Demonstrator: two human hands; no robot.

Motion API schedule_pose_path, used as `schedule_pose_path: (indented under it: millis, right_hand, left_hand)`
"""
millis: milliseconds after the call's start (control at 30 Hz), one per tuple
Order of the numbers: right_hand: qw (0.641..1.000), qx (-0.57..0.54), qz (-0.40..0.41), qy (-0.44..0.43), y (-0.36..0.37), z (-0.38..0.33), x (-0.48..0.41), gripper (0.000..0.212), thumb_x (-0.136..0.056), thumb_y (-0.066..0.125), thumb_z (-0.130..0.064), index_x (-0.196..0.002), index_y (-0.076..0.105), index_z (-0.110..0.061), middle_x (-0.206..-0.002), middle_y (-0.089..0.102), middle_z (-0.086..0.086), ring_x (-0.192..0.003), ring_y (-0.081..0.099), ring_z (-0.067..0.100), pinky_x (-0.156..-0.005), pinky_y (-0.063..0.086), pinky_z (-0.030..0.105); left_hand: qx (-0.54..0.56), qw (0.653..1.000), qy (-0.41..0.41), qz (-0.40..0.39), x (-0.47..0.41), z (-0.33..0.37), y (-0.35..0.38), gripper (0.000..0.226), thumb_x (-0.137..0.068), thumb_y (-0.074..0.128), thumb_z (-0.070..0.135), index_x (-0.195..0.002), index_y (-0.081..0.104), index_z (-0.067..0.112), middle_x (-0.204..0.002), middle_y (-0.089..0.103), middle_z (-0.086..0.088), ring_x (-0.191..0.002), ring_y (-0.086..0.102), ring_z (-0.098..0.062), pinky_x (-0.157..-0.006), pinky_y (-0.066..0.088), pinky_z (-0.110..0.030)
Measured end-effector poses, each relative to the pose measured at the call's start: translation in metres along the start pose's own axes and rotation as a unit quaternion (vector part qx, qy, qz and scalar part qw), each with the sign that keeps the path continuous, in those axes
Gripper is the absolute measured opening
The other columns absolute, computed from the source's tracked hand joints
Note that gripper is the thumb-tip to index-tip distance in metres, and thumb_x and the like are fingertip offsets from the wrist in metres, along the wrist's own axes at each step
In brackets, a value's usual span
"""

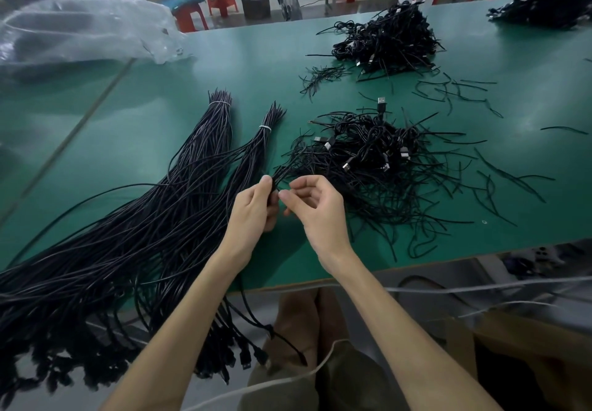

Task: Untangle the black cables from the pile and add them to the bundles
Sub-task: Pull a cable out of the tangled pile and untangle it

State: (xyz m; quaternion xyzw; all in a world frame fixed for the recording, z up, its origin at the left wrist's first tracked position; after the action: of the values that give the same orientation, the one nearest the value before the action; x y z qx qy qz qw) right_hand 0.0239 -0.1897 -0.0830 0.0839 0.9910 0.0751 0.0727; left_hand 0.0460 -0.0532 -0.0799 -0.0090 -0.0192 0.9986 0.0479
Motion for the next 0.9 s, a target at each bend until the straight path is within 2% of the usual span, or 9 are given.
schedule_pose_path:
  millis: [133, 300, 433, 500, 633, 733, 800, 833, 900]
  right_hand:
    - [1.0, 0.013, -0.015, 0.01, 0.002, 0.002, 0.0, 0.028, -0.089, 0.08, -0.019, -0.109, 0.061, -0.014, -0.095, 0.072, 0.013, -0.076, 0.07, 0.02, -0.078, 0.059, 0.035]
    - [0.999, 0.022, -0.026, 0.008, 0.006, 0.0, 0.002, 0.027, -0.09, 0.08, -0.021, -0.109, 0.061, -0.015, -0.092, 0.071, 0.009, -0.063, 0.064, 0.01, -0.065, 0.053, 0.022]
    - [0.999, 0.029, -0.034, -0.003, 0.007, -0.004, 0.003, 0.027, -0.091, 0.079, -0.02, -0.111, 0.06, -0.023, -0.089, 0.069, 0.005, -0.066, 0.064, 0.01, -0.066, 0.055, 0.025]
    - [0.999, 0.032, -0.042, -0.01, 0.01, -0.006, 0.004, 0.032, -0.092, 0.077, -0.02, -0.119, 0.06, -0.022, -0.085, 0.068, 0.002, -0.066, 0.064, 0.013, -0.066, 0.056, 0.03]
    - [0.995, 0.041, -0.086, -0.041, 0.017, -0.011, 0.006, 0.035, -0.1, 0.066, -0.013, -0.133, 0.061, -0.021, -0.084, 0.064, 0.019, -0.065, 0.058, 0.022, -0.063, 0.054, 0.035]
    - [0.993, 0.042, -0.105, -0.04, 0.02, -0.012, 0.006, 0.036, -0.102, 0.063, -0.011, -0.135, 0.061, -0.023, -0.081, 0.061, 0.014, -0.066, 0.057, 0.02, -0.06, 0.052, 0.032]
    - [0.992, 0.045, -0.112, -0.03, 0.021, -0.012, 0.006, 0.029, -0.102, 0.062, -0.014, -0.131, 0.063, -0.021, -0.082, 0.065, 0.01, -0.064, 0.057, 0.012, -0.058, 0.051, 0.029]
    - [0.992, 0.049, -0.113, -0.025, 0.021, -0.011, 0.006, 0.026, -0.102, 0.062, -0.015, -0.128, 0.064, -0.02, -0.082, 0.067, 0.007, -0.063, 0.057, 0.009, -0.057, 0.05, 0.028]
    - [0.992, 0.056, -0.112, -0.02, 0.021, -0.011, 0.006, 0.02, -0.103, 0.062, -0.018, -0.122, 0.065, -0.017, -0.082, 0.069, 0.0, -0.062, 0.057, 0.005, -0.057, 0.05, 0.027]
  left_hand:
    - [0.02, 1.0, -0.022, -0.006, 0.0, -0.003, -0.001, 0.047, -0.11, 0.04, 0.036, -0.068, 0.045, 0.016, -0.049, 0.036, 0.009, -0.039, 0.026, -0.007, -0.038, 0.024, -0.017]
    - [0.017, 1.0, -0.019, -0.003, 0.002, -0.003, -0.001, 0.049, -0.11, 0.04, 0.036, -0.065, 0.045, 0.018, -0.049, 0.036, 0.01, -0.04, 0.028, -0.006, -0.038, 0.025, -0.017]
    - [0.011, 1.0, -0.018, 0.005, 0.002, -0.002, -0.002, 0.056, -0.109, 0.043, 0.038, -0.054, 0.045, 0.026, -0.049, 0.036, 0.009, -0.04, 0.028, -0.007, -0.039, 0.025, -0.017]
    - [0.01, 1.0, -0.022, 0.006, 0.002, -0.002, -0.003, 0.058, -0.108, 0.044, 0.038, -0.051, 0.045, 0.029, -0.049, 0.034, 0.009, -0.041, 0.027, -0.008, -0.039, 0.025, -0.017]
    - [0.005, 1.0, -0.025, -0.001, 0.003, -0.002, -0.002, 0.058, -0.108, 0.044, 0.037, -0.051, 0.044, 0.029, -0.051, 0.032, 0.007, -0.043, 0.027, -0.009, -0.04, 0.025, -0.018]
    - [0.001, 1.0, -0.024, -0.006, 0.004, -0.001, -0.001, 0.057, -0.108, 0.044, 0.035, -0.052, 0.045, 0.028, -0.052, 0.033, 0.006, -0.043, 0.027, -0.009, -0.041, 0.024, -0.021]
    - [0.004, 1.0, -0.02, -0.013, 0.004, 0.001, -0.001, 0.052, -0.108, 0.044, 0.034, -0.06, 0.062, 0.026, -0.054, 0.035, 0.007, -0.044, 0.028, -0.008, -0.042, 0.025, -0.022]
    - [0.009, 1.0, -0.019, -0.018, 0.004, 0.002, 0.0, 0.046, -0.107, 0.044, 0.034, -0.073, 0.072, 0.027, -0.055, 0.036, 0.008, -0.045, 0.029, -0.007, -0.041, 0.025, -0.021]
    - [0.018, 0.999, -0.017, -0.024, 0.005, 0.003, 0.001, 0.039, -0.107, 0.044, 0.034, -0.09, 0.079, 0.032, -0.056, 0.037, 0.009, -0.045, 0.029, -0.006, -0.04, 0.026, -0.019]
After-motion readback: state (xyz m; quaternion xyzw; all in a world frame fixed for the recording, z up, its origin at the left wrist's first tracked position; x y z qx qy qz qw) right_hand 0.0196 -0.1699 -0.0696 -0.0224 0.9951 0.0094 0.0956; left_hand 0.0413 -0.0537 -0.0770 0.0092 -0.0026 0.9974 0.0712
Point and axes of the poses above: each hand's wrist, its own x-axis away from the middle knuckle, its own y-axis out of the palm, z = x × y, the point moved 8 cm from there along -x, towards the middle knuckle
